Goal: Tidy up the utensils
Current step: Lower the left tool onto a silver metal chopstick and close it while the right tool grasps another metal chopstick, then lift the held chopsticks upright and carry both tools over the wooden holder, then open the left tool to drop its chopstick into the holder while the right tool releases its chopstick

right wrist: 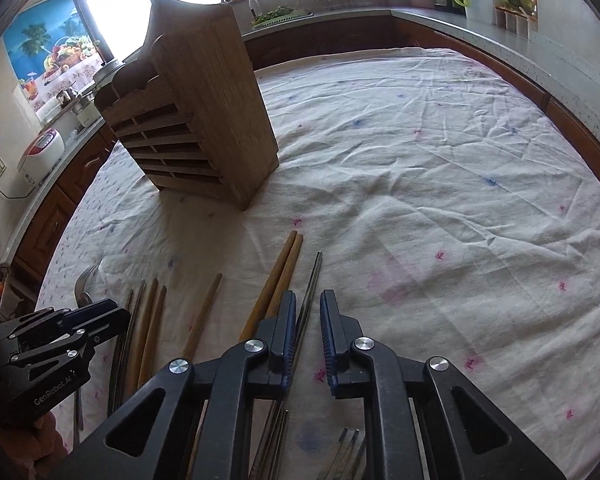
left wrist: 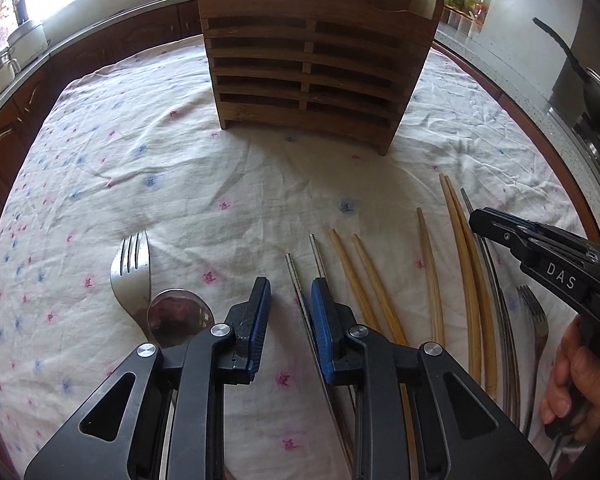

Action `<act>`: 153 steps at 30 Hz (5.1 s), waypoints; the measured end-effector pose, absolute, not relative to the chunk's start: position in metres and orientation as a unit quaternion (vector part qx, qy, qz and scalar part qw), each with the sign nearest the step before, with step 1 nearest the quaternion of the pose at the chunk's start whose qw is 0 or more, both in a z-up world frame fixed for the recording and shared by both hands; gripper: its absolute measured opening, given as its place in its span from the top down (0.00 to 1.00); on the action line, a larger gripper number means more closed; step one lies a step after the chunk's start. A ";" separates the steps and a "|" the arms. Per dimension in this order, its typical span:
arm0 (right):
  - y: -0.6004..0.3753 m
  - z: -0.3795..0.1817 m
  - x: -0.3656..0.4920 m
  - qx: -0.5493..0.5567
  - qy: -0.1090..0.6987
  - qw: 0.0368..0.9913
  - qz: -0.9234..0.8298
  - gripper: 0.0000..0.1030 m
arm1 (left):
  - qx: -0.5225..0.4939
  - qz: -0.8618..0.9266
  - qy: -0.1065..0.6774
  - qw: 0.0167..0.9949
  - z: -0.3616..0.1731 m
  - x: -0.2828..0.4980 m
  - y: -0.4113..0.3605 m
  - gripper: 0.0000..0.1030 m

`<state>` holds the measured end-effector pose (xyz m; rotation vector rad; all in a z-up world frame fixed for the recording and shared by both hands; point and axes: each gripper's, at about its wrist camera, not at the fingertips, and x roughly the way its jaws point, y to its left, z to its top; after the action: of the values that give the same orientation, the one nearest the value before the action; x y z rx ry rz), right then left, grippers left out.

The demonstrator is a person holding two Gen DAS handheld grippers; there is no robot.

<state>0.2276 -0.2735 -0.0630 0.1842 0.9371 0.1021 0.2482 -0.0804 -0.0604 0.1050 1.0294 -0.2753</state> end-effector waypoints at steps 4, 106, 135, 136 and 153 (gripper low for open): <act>-0.268 -0.063 0.230 0.071 0.453 0.887 0.048 0.88 | 0.064 -0.139 0.492 0.857 -0.060 0.248 -0.090 0.81; -0.263 0.075 0.307 0.155 0.146 0.974 0.079 0.96 | -0.155 -0.130 0.227 0.953 0.084 0.365 -0.012 0.96; -0.278 0.090 0.256 0.191 0.169 0.960 0.114 0.12 | -0.153 -0.100 0.267 0.946 0.079 0.298 0.029 0.36; -0.277 0.090 0.249 0.187 0.170 0.961 0.115 0.11 | -0.149 -0.101 0.271 0.946 0.078 0.291 0.032 0.36; -0.305 0.056 0.148 0.193 0.226 0.951 0.082 0.08 | -0.120 -0.109 0.316 0.935 0.040 0.190 0.039 0.36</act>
<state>0.1477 -0.3048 0.0563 0.3921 0.4594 0.1660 0.1904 0.0394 0.0405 -0.2449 0.6451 -0.2225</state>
